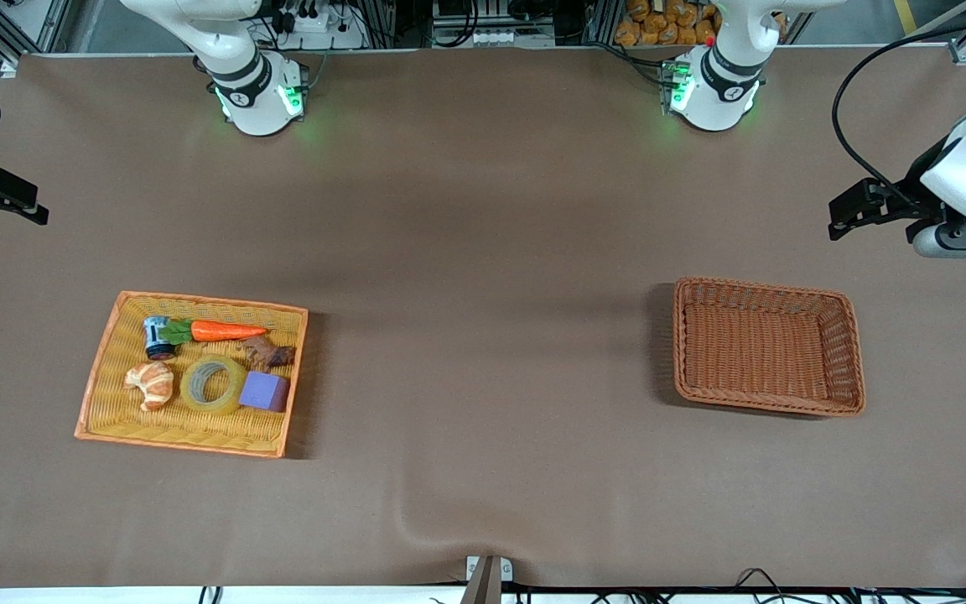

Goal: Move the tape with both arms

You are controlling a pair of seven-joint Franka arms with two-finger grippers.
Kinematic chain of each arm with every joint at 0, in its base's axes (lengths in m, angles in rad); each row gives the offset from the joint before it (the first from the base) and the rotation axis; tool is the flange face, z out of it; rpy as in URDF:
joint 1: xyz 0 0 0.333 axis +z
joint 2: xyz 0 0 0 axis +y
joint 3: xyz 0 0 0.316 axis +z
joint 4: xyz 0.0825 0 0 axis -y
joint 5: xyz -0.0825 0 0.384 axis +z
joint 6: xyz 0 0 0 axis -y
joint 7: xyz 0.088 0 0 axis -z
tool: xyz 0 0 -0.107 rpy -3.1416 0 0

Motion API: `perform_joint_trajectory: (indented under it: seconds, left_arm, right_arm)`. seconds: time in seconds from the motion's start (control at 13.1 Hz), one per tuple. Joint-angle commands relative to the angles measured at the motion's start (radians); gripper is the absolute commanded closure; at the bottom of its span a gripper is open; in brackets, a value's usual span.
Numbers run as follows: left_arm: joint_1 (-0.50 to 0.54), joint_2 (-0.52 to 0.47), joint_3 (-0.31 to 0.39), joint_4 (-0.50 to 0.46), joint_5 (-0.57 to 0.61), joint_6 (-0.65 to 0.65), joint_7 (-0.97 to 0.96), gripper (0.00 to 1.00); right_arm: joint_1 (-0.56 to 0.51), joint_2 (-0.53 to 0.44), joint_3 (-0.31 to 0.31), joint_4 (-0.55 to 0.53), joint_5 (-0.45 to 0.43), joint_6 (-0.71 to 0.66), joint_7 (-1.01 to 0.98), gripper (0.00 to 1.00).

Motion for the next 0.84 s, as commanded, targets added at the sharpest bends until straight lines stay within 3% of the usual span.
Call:
perform_joint_trajectory:
  seconds: [0.0, 0.61, 0.76]
  left_arm:
    - [0.004, -0.016, -0.001, 0.002, -0.005, -0.018, -0.011, 0.00]
    - [0.017, -0.002, 0.007, 0.016, -0.003, -0.039, -0.001, 0.00]
    - [0.016, -0.002, 0.007, 0.016, -0.005, -0.039, -0.013, 0.00]
  right_arm:
    - [-0.013, 0.000, 0.008, 0.003, 0.004, 0.005, 0.002, 0.00]
    - [-0.013, 0.010, 0.006, -0.006, 0.002, 0.023, 0.002, 0.00]
    - [-0.005, 0.023, 0.009, -0.087, 0.004, 0.130, 0.002, 0.00]
